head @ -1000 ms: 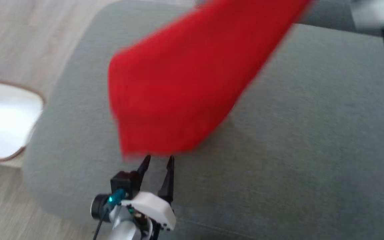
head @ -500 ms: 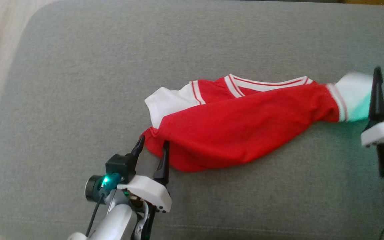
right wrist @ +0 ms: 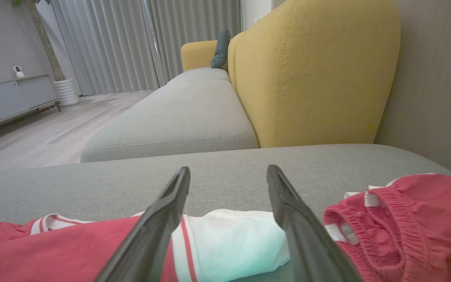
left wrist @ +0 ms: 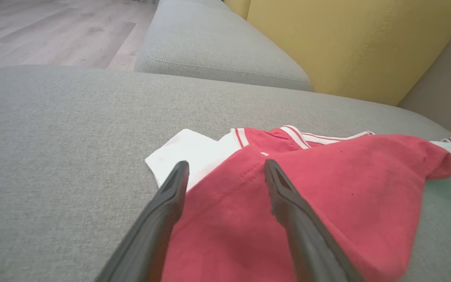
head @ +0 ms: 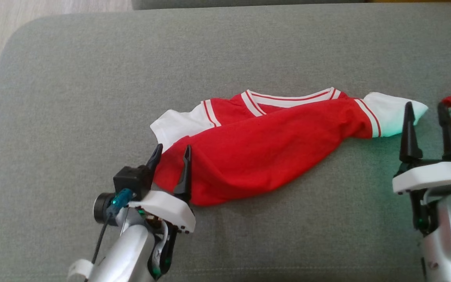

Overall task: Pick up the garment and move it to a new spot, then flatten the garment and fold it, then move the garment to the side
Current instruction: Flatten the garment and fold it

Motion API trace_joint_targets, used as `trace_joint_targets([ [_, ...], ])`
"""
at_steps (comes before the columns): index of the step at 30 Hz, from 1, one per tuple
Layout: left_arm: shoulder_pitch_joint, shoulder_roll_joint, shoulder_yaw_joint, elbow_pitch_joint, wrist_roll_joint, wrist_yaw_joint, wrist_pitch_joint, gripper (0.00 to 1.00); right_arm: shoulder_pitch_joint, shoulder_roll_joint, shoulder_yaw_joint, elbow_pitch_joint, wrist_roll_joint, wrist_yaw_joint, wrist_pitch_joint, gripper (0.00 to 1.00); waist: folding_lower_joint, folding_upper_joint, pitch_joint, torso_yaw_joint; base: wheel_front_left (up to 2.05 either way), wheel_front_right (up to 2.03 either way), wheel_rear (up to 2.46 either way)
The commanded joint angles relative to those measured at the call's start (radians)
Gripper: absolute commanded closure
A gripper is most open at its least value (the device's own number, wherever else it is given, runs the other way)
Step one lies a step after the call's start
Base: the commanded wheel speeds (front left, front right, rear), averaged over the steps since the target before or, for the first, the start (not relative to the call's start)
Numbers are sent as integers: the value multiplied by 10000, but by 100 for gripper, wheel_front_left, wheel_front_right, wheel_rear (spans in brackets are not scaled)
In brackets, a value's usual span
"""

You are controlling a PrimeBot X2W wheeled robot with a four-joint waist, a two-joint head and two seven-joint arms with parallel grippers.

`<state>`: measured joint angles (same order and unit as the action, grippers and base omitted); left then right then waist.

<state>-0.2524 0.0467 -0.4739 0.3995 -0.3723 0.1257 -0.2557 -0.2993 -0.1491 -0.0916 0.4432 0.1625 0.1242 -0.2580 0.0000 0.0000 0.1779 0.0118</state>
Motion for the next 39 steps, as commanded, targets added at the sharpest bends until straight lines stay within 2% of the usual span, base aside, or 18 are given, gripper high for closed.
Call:
trace_joint_targets([
  [1,-409,35,349,-294,-63,-41,-61,0,-127,7,276,-358,-56,65,-37,0,0,0,-37,-27,0,0,0],
  [5,-761,35,549,-490,-138,-75,-61,0,-105,33,350,-378,-24,65,-38,0,0,0,-87,-44,0,0,0],
  [8,-1297,35,699,-61,-63,-87,-61,0,-94,99,439,-362,-39,65,-38,0,0,0,-114,-67,0,0,0],
  [11,-2099,56,723,1351,-40,-149,74,0,-140,172,628,-334,-27,65,-38,0,0,0,-104,-180,0,0,0],
  [18,-4038,207,686,4144,-75,-338,1382,0,-304,217,1090,-299,94,65,-38,0,0,0,133,-630,0,0,0],
  [27,-4691,101,242,6673,-264,-730,2687,0,-419,155,1324,-224,260,65,-38,0,0,0,346,-1046,0,0,0],
  [28,-4723,92,197,6791,-291,-829,2675,16,-428,145,1324,-228,275,65,-38,0,0,0,365,-1063,0,0,0],
  [29,-4777,85,97,6877,-244,-897,2620,100,-433,141,1304,-228,290,65,-38,0,0,0,378,-1073,0,0,0],
  [33,-5056,67,-125,6902,-164,-1071,2374,100,-421,117,1204,-240,322,65,-38,0,0,0,379,-1029,0,0,0],
  [39,-6289,150,-425,6623,141,-1262,1935,100,-332,272,1051,-253,344,65,-38,0,0,0,182,-942,0,0,0],
])
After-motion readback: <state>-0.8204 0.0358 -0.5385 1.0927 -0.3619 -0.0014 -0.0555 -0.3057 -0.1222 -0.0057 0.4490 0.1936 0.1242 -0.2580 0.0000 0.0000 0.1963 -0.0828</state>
